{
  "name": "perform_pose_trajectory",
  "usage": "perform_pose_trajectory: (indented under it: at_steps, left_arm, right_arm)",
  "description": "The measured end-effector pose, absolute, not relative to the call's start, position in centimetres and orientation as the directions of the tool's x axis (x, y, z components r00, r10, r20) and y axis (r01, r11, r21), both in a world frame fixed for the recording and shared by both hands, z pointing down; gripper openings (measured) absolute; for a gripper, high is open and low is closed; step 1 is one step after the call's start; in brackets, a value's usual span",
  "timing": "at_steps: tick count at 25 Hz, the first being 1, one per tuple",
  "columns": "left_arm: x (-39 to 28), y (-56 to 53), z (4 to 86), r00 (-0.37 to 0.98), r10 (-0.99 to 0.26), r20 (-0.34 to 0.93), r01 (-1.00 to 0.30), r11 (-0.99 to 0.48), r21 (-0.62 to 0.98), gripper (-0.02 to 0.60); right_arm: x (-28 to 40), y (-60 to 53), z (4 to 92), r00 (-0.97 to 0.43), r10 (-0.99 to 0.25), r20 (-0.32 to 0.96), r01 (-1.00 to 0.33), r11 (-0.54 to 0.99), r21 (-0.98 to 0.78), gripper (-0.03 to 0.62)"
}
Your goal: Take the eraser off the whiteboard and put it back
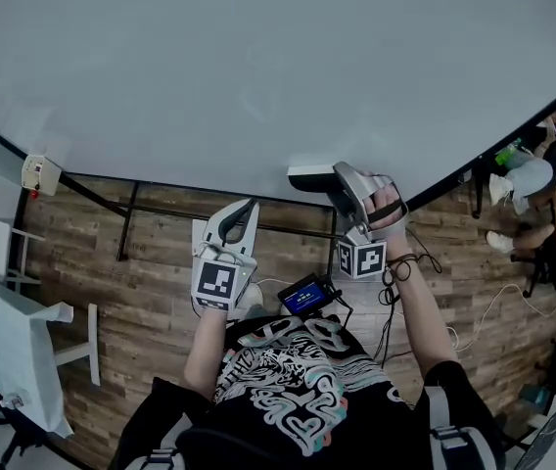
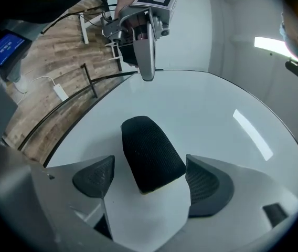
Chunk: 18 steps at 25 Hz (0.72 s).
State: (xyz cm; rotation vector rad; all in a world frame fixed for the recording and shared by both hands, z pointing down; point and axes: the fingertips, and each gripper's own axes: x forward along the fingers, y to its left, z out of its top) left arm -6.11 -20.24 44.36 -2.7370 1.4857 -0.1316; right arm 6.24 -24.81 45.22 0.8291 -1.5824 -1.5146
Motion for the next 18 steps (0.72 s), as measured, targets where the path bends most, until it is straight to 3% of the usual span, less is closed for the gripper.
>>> perform_pose_trajectory:
  at_steps: [7, 18]
  left_arm:
    - [-6.5, -20.4, 44.8, 0.538, -0.84, 0.07, -0.838, -0.542, -0.056, 0.014]
    - [-6.3, -20.4, 45.1, 0.533, -0.839, 0.106, -0.839, -0.541, -0.059, 0.014]
  right_arm:
    - [5.9, -25.1, 45.3, -0.485, -0.87, 0.088, 0.082, 0.054, 0.995, 0.417]
    - [5.8, -24.8, 44.2, -0.486, -0.869, 0.092, 0.073, 0.064, 0.995, 0.356]
